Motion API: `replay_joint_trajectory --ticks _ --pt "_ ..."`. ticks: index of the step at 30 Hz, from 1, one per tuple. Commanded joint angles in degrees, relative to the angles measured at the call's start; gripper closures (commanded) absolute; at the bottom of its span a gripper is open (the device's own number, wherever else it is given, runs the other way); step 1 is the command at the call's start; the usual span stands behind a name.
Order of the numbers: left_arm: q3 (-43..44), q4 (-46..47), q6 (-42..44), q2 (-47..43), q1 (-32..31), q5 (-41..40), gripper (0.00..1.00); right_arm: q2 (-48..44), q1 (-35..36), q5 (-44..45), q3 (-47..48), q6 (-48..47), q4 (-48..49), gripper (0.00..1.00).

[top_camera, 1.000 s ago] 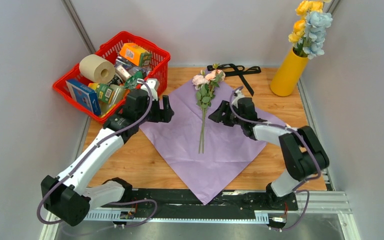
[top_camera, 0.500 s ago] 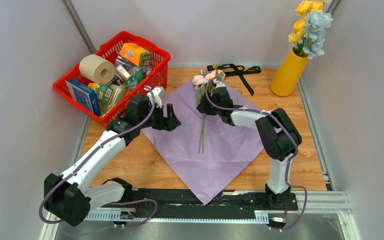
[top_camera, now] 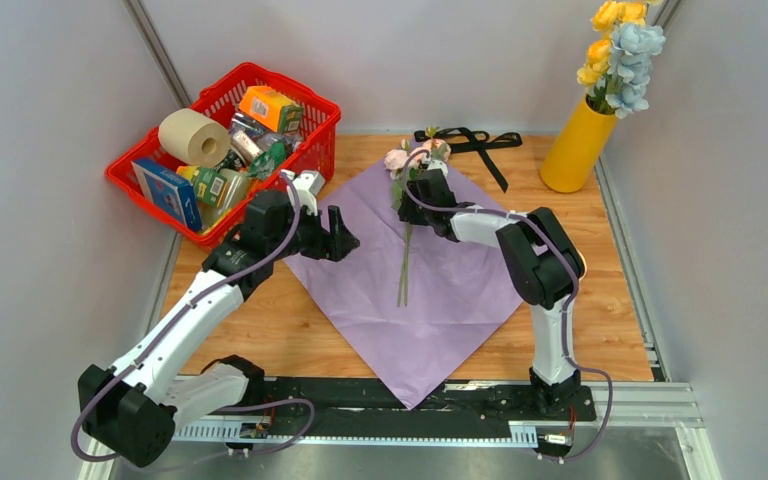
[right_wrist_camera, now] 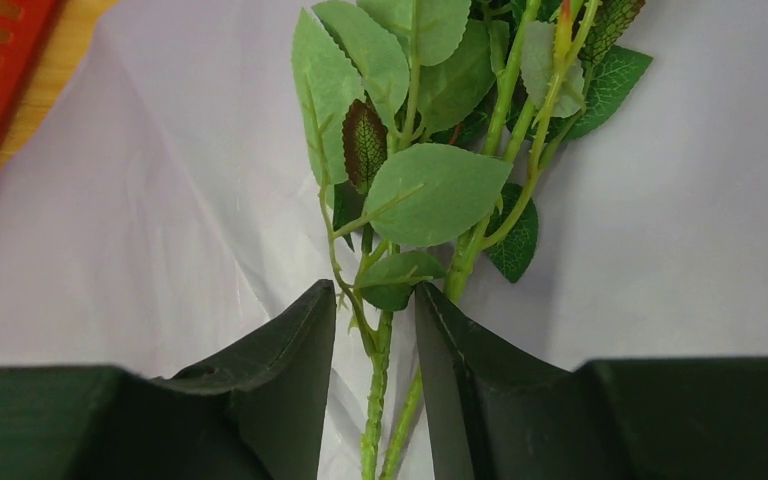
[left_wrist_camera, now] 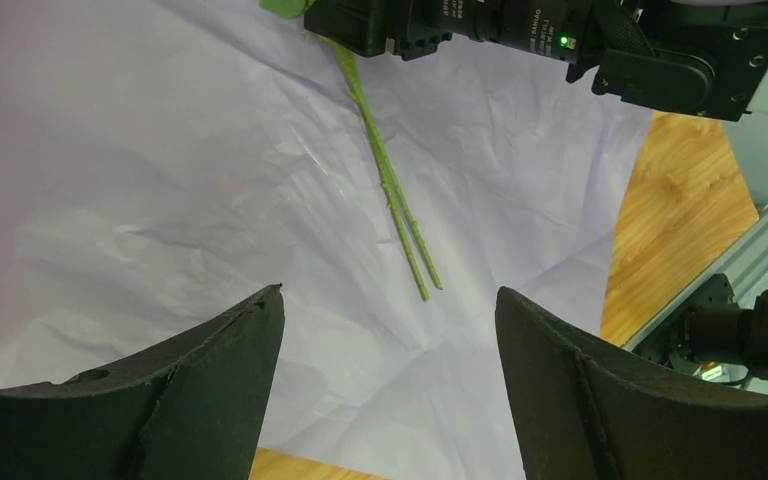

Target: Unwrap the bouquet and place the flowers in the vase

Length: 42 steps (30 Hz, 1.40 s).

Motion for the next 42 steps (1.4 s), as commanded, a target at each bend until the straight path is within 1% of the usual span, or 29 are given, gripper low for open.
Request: replay_joint_trajectory --ticks 1,4,10,13,15,18,20,27,36,40,42 --pt "-0.05 1.75 0.15 -1.41 0.16 -0.27 0.15 1.36 0.96 2.18 2.93 -1.30 -1.06 0.60" --pt "-0.05 1.75 -0.11 -1.41 0.16 -0.63 0.16 2.32 0.87 2.97 3.54 -1.13 -1.23 0.62" --pt "-0.13 1.66 0.07 -1.50 0.16 -1.15 0.16 2.94 0.87 3.85 4.42 -0.87 -1.41 0.74" --pt "-0.31 1.66 0.07 -1.41 0.16 -1.33 0.16 2.42 0.87 3.24 4.95 -0.78 -1.41 0.87" --pt "-0.14 1.57 0.07 -1.41 0.25 -1.42 0.16 1.19 0.87 2.36 4.95 -0.78 -1.32 0.94" --pt "-0.22 1.57 0.07 -1.50 0.16 -1.42 0.16 -0.92 0.87 -1.05 4.95 -1.30 -0.71 0.99" --pt "-0.13 1.57 0.15 -1.50 0.16 -1.51 0.16 -2.15 0.87 -4.56 5.21 -1.66 -0.36 1.00" --pt "-0.22 1.40 0.42 -2.11 0.16 -2.12 0.16 -6.81 0.87 -7.22 2.06 0.36 2.80 1.00" --pt "-0.22 1.40 0.42 -2.20 0.33 -2.39 0.16 -10.50 0.87 -7.84 -0.06 0.98 6.40 1.00" --pt "-0.31 1.40 0.42 -2.29 0.16 -2.56 0.16 -13.66 0.79 -6.52 -1.02 -0.42 8.87 1.00" --pt "-0.22 1.31 0.59 -2.20 0.16 -2.65 0.16 -16.12 0.61 -5.47 -2.16 -2.17 11.58 1.00"
